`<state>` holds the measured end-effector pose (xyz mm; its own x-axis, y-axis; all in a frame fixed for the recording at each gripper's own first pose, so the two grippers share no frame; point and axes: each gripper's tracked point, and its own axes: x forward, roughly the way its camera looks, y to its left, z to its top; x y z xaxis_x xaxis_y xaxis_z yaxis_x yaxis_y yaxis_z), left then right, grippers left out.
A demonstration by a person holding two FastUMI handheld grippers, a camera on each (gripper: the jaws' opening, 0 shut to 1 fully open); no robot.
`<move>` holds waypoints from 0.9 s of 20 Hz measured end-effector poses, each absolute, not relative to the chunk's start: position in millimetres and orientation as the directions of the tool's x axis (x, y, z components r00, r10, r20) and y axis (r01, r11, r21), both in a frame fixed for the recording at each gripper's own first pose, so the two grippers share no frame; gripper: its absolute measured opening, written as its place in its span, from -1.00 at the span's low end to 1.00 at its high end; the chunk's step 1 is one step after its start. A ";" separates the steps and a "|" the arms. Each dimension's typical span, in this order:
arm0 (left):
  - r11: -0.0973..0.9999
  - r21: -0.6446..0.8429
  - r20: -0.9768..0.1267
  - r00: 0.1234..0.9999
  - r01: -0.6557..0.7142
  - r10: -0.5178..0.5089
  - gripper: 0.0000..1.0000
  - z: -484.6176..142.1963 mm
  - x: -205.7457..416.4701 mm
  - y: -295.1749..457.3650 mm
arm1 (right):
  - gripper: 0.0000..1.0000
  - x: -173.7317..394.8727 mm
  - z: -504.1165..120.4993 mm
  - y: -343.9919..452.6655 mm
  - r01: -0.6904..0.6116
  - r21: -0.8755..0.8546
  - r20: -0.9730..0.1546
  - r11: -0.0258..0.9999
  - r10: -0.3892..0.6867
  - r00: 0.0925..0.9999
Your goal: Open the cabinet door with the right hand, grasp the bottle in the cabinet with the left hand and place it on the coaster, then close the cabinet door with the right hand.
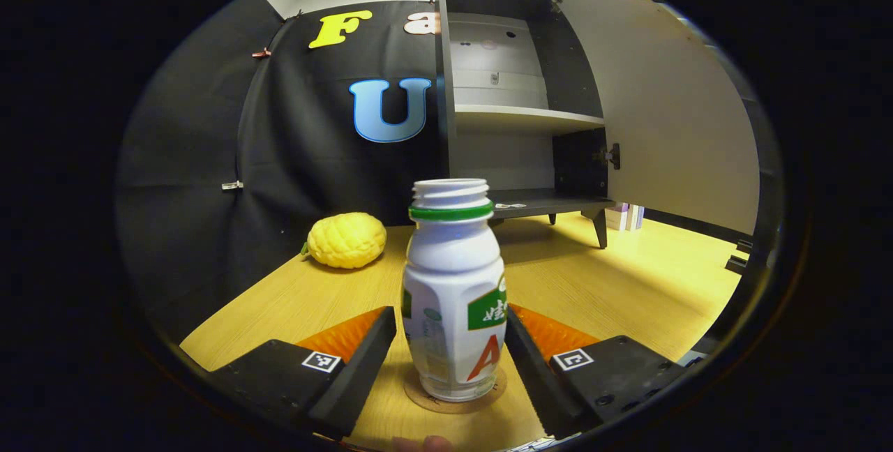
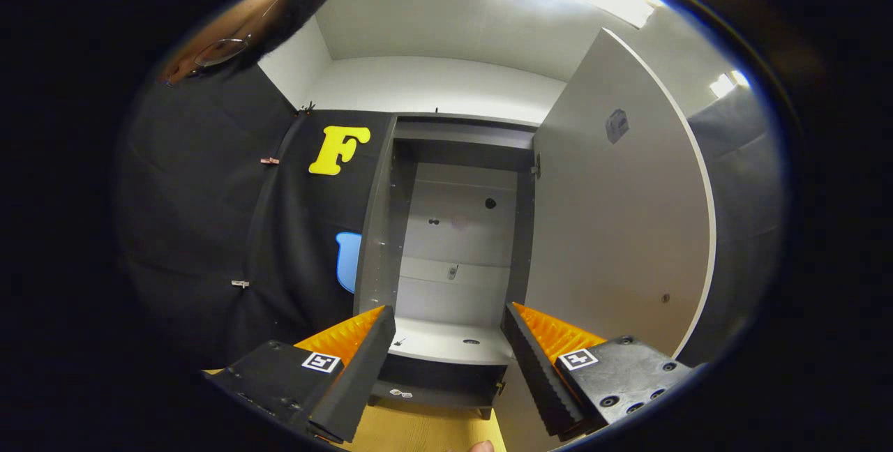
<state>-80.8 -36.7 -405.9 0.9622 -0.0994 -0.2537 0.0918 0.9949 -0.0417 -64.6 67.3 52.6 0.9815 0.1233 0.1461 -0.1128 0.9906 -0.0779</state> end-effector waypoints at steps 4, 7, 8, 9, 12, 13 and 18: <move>0.994 -0.068 -0.286 0.953 0.081 -0.098 0.89 -405.8 -106.3 -43.4 | 0.94 -72.1 45.9 69.5 -0.142 -0.085 0.121 0.986 0.152 0.981; 0.995 -0.093 -0.314 0.948 0.029 -0.057 0.89 -395.5 -129.6 -40.4 | 0.94 -82.7 44.9 77.8 -0.205 -0.108 0.116 0.973 0.217 0.969; 0.995 -0.095 -0.315 0.948 0.009 -0.039 0.89 -386.7 -135.8 -39.7 | 0.95 -86.0 44.6 81.4 -0.232 -0.097 0.112 0.968 0.242 0.964; 0.995 -0.097 -0.305 0.952 -0.008 -0.022 0.89 -372.2 -140.3 -37.6 | 0.90 -89.1 43.6 82.8 -0.256 -0.078 0.105 0.964 0.263 0.959; 0.992 -0.110 -0.275 0.961 -0.061 0.028 0.89 -319.4 -149.9 -33.0 | 0.95 -95.3 49.2 81.4 -0.296 -0.007 0.105 0.955 0.295 0.950; 0.990 -0.116 -0.262 0.964 -0.082 0.049 0.89 -296.0 -150.1 -30.6 | 0.95 -99.2 53.7 80.6 -0.306 0.007 0.118 0.952 0.303 0.946; 0.991 -0.096 -0.189 0.979 -0.093 0.074 0.89 -183.6 -139.9 -34.3 | 0.94 -117.2 54.1 63.2 -0.327 -0.018 0.136 0.945 0.326 0.935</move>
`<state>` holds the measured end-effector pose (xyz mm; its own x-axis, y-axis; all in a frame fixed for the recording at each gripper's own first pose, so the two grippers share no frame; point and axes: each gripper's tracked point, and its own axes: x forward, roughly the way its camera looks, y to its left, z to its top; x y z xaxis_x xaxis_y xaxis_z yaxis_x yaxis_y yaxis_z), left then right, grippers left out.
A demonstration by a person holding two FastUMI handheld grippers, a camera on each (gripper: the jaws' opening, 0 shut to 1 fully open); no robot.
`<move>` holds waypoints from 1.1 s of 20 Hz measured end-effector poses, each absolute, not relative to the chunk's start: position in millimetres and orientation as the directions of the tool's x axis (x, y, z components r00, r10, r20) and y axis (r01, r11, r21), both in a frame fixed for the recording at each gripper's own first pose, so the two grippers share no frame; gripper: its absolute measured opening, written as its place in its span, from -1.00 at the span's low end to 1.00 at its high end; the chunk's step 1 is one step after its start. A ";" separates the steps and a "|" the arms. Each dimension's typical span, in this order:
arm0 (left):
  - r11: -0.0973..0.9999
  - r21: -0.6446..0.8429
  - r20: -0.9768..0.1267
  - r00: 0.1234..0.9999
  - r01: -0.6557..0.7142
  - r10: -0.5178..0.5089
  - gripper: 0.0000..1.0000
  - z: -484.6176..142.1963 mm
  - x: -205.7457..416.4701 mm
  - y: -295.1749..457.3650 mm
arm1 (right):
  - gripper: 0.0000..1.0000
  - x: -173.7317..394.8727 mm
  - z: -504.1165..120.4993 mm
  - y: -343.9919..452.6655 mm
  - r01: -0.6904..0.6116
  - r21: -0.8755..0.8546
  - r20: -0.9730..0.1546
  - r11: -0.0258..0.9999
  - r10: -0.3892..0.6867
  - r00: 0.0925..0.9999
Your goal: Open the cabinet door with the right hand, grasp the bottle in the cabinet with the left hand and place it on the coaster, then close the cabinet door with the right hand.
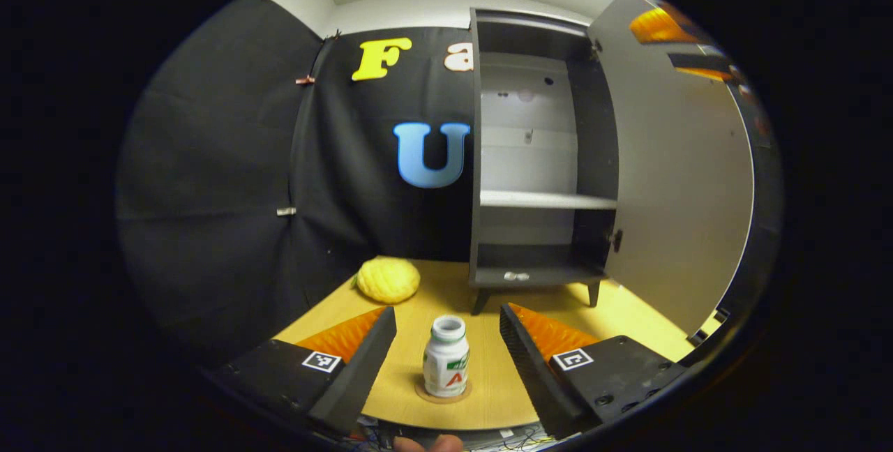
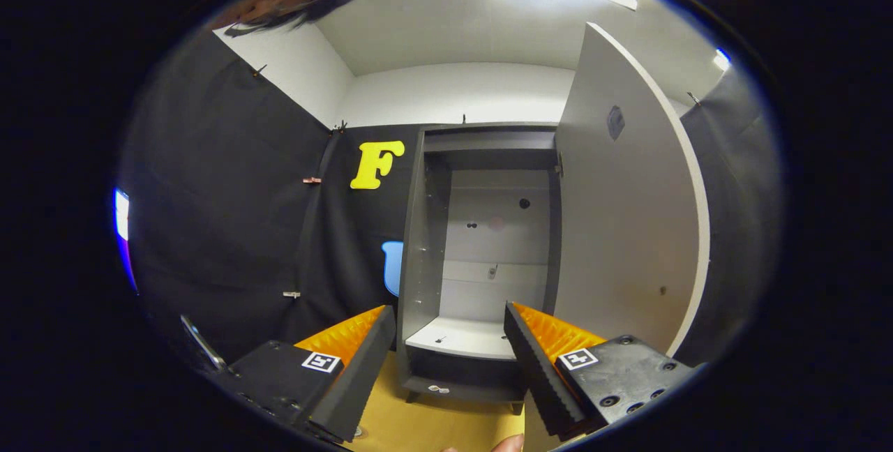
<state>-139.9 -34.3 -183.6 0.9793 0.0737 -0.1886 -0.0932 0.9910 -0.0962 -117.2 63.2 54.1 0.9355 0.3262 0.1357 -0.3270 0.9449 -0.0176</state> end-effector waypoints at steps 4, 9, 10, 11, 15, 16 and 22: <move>0.994 -0.087 -0.175 0.983 -0.067 0.051 0.89 -116.7 -123.4 -51.4 | 0.94 -131.3 54.3 24.1 -0.304 0.009 0.100 0.953 0.302 0.948; 0.998 -0.060 -0.135 0.991 -0.013 0.005 0.88 -71.5 -108.4 -90.2 | 0.94 -152.7 48.9 -37.2 -0.253 0.020 0.050 0.967 0.252 0.966; 0.998 -0.060 -0.127 0.992 -0.010 0.002 0.89 -65.2 -108.0 -97.4 | 0.94 -157.2 49.8 -52.1 -0.241 0.024 0.043 0.970 0.240 0.970; 0.998 -0.060 -0.123 0.992 -0.002 -0.005 0.89 -59.4 -106.2 -105.8 | 0.94 -161.6 52.2 -69.9 -0.224 0.039 0.037 0.974 0.223 0.974; 0.996 -0.092 -0.131 0.991 0.015 -0.027 0.88 -47.4 -103.8 -136.2 | 0.94 -164.3 48.5 -141.1 -0.119 0.063 0.020 0.991 0.118 0.993; 0.995 -0.099 -0.133 0.991 0.016 -0.029 0.88 -45.3 -104.0 -142.5 | 0.94 -159.9 44.2 -155.4 -0.100 0.060 0.009 0.993 0.099 0.995; 0.997 -0.072 -0.128 0.992 0.004 -0.014 0.88 -30.5 -105.9 -164.9 | 0.98 -107.9 37.8 -199.3 -0.035 0.098 -0.008 0.995 0.036 0.999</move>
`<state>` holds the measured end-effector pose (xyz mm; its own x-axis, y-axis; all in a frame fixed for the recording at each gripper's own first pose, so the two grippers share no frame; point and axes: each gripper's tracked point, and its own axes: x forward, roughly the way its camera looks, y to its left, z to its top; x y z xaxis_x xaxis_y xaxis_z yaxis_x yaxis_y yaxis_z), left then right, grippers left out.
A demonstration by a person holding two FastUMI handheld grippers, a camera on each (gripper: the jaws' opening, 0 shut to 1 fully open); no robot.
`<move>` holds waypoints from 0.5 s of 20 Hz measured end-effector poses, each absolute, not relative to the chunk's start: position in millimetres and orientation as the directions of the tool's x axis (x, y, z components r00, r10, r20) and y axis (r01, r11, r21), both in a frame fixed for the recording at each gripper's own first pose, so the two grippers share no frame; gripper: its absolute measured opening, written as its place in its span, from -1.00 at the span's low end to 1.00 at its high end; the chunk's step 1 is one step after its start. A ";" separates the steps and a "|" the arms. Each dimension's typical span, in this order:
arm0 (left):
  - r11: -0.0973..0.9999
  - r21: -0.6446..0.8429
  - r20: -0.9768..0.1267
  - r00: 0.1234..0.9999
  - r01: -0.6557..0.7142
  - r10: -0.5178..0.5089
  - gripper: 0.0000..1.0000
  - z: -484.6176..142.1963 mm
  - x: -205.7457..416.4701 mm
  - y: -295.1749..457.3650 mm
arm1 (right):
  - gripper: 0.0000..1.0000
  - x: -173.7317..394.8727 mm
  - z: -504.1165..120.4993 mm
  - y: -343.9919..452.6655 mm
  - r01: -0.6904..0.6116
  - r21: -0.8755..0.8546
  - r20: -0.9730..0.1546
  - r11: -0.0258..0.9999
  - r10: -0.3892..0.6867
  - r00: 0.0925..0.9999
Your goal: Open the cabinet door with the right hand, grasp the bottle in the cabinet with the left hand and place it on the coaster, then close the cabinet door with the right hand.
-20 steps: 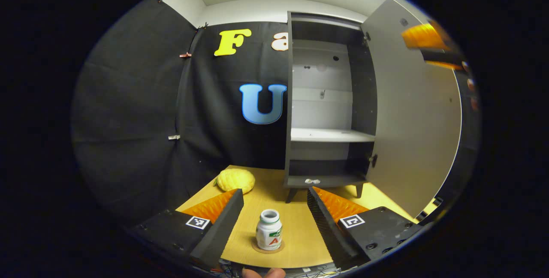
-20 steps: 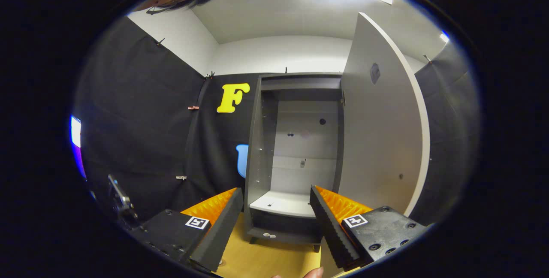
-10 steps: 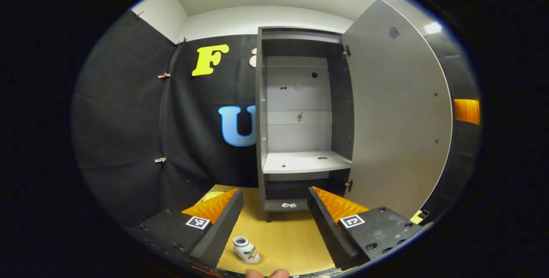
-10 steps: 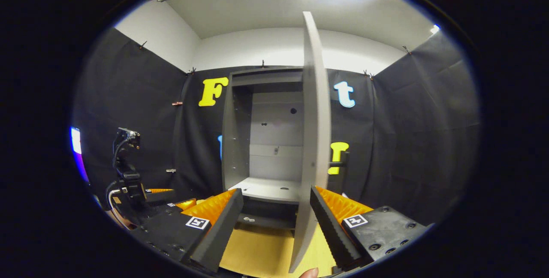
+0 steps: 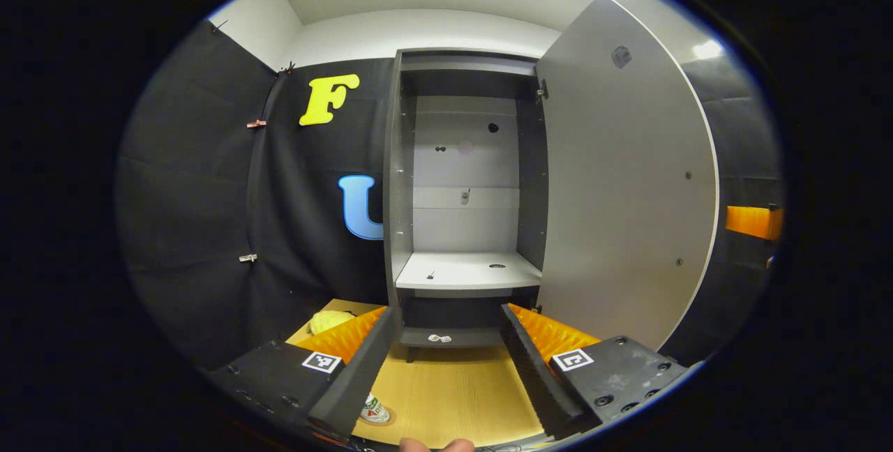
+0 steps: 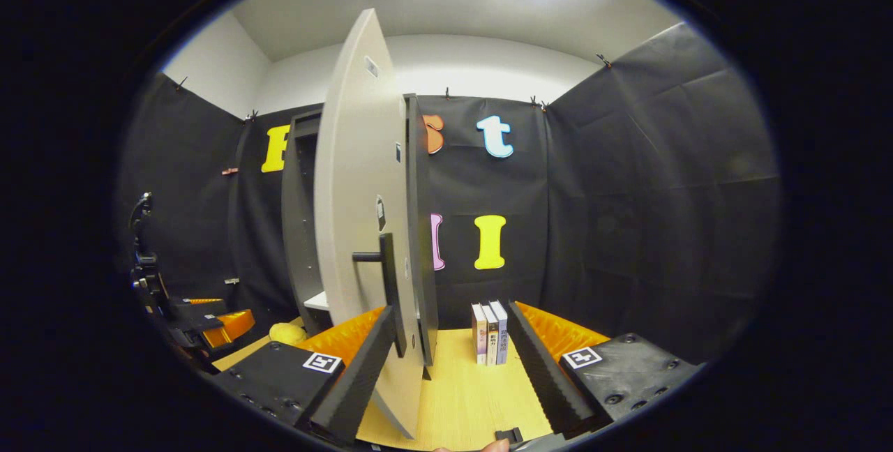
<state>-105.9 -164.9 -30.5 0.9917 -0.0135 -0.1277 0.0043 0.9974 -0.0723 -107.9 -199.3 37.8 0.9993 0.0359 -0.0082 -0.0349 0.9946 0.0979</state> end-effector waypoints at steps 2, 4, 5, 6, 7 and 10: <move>0.999 -0.049 -0.130 0.991 0.001 -0.007 0.89 -28.0 -109.1 -168.3 | 0.95 -93.0 32.0 -198.0 -0.036 0.088 -0.011 0.995 0.037 0.999; 0.999 -0.032 -0.137 0.991 -0.002 -0.003 0.88 -27.8 -111.3 -168.2 | 0.95 -82.8 26.8 -191.1 -0.055 0.088 -0.028 0.995 0.058 0.998; 1.000 -0.027 -0.140 0.990 -0.006 0.002 0.88 -29.1 -110.9 -166.9 | 0.94 -82.3 28.0 -190.5 -0.060 0.092 -0.026 0.994 0.063 0.998; 1.000 -0.026 -0.143 0.990 -0.012 0.008 0.88 -30.0 -111.8 -163.7 | 0.94 -82.7 28.1 -189.7 -0.060 0.095 -0.028 0.994 0.063 0.998; 0.999 -0.028 -0.146 0.989 -0.019 0.015 0.88 -32.2 -114.2 -160.8 | 0.94 -83.2 27.4 -188.6 -0.063 0.100 -0.029 0.993 0.066 0.997; 0.999 -0.035 -0.154 0.988 -0.037 0.031 0.88 -35.6 -119.1 -145.3 | 0.95 -87.7 25.7 -170.8 -0.088 0.142 -0.057 0.986 0.097 0.994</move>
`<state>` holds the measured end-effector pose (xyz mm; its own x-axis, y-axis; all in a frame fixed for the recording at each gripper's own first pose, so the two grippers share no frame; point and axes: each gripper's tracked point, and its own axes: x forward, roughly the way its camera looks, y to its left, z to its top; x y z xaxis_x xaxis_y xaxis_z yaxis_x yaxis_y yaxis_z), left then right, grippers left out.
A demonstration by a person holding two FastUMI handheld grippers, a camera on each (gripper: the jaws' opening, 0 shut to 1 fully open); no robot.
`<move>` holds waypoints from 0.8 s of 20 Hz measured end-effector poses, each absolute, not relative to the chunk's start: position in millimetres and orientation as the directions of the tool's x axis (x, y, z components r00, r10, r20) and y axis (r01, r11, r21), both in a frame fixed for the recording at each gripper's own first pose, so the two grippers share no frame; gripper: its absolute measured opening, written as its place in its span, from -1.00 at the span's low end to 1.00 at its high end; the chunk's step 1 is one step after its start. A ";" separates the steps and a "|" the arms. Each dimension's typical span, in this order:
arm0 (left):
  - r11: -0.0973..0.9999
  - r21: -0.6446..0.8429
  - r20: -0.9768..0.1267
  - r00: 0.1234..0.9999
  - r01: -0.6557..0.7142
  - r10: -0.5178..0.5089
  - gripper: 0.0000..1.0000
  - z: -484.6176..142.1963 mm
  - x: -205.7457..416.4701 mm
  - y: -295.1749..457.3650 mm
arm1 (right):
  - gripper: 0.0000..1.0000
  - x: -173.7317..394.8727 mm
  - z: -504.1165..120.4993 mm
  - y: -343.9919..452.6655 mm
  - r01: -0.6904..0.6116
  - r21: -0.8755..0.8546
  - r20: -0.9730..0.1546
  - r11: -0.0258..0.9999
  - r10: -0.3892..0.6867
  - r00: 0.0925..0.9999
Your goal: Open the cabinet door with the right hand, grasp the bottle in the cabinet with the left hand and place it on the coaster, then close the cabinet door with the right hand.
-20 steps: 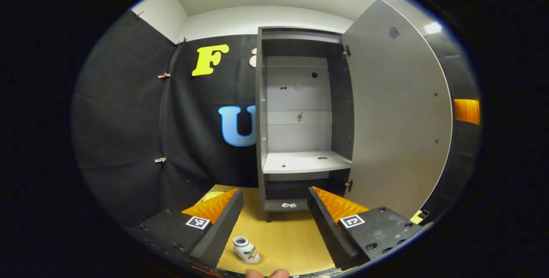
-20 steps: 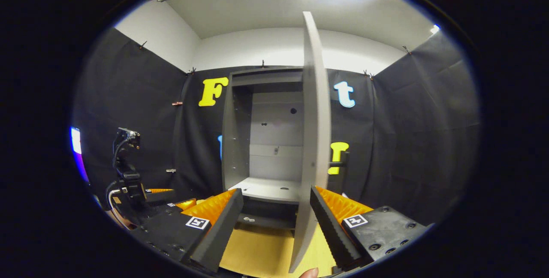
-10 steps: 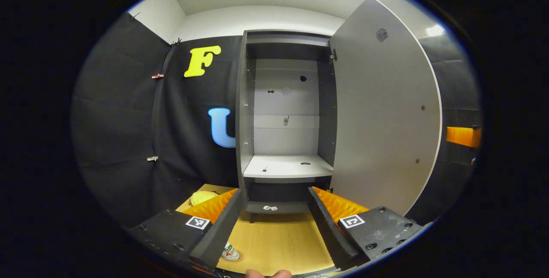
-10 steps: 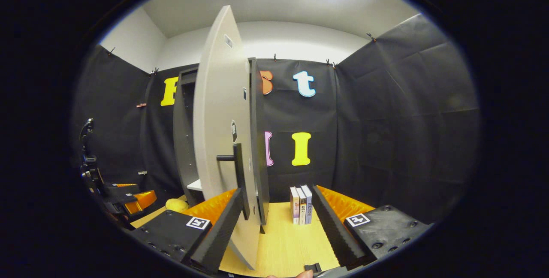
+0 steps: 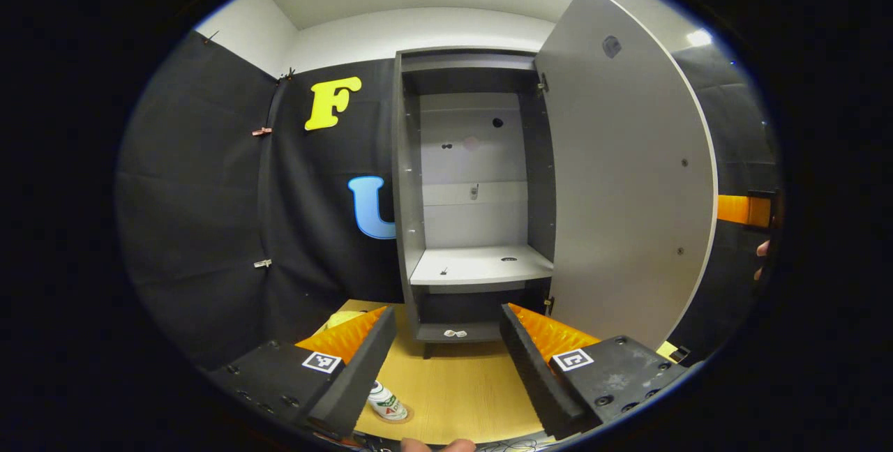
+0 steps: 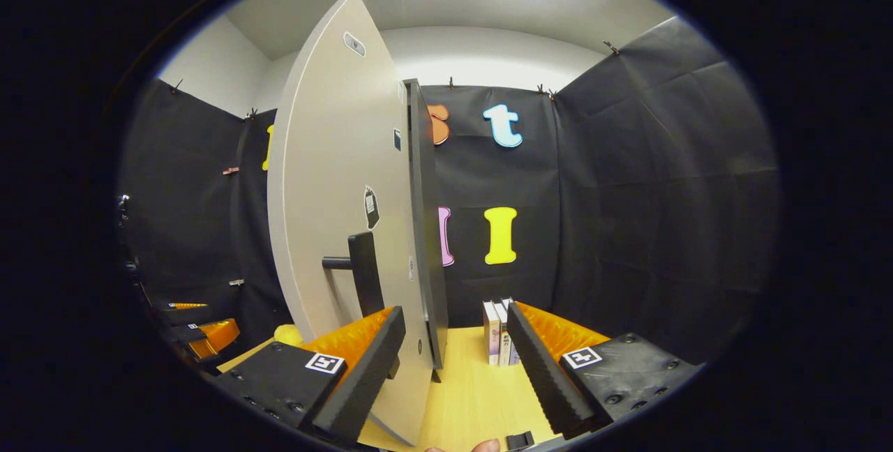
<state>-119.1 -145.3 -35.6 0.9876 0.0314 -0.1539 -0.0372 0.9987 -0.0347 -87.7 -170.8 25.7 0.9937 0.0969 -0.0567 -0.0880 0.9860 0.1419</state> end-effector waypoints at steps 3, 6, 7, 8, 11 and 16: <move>0.998 -0.025 -0.146 0.988 -0.055 0.051 0.89 -34.2 -122.8 -125.6 | 0.95 -99.7 19.6 -142.2 -0.140 0.157 -0.064 0.978 0.152 0.986; 0.998 -0.010 -0.143 0.988 -0.069 0.067 0.88 -30.9 -125.4 -106.0 | 0.95 -99.1 18.4 -105.4 -0.181 0.138 -0.053 0.974 0.189 0.980; 0.997 -0.004 -0.146 0.987 -0.072 0.071 0.89 -32.9 -126.1 -100.5 | 0.95 -97.7 17.2 -93.0 -0.196 0.132 -0.050 0.972 0.204 0.978; 0.997 0.004 -0.150 0.986 -0.076 0.076 0.88 -34.1 -126.1 -94.0 | 0.95 -96.4 17.0 -81.8 -0.207 0.133 -0.050 0.969 0.215 0.975; 0.996 0.016 -0.146 0.986 -0.084 0.086 0.89 -35.1 -126.4 -77.0 | 1.00 -93.3 14.4 -51.6 -0.234 0.139 -0.047 0.962 0.242 0.969; 0.997 0.008 -0.148 0.986 -0.079 0.079 0.89 -41.1 -120.9 -56.9 | 0.95 -76.7 8.5 -10.5 -0.276 0.137 -0.046 0.951 0.284 0.958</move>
<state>-120.9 -56.9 -41.1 0.9859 0.0790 -0.1477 -0.0787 0.9969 0.0080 -76.7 -10.5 8.5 0.9577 0.2840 -0.0463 -0.2755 0.9515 0.1369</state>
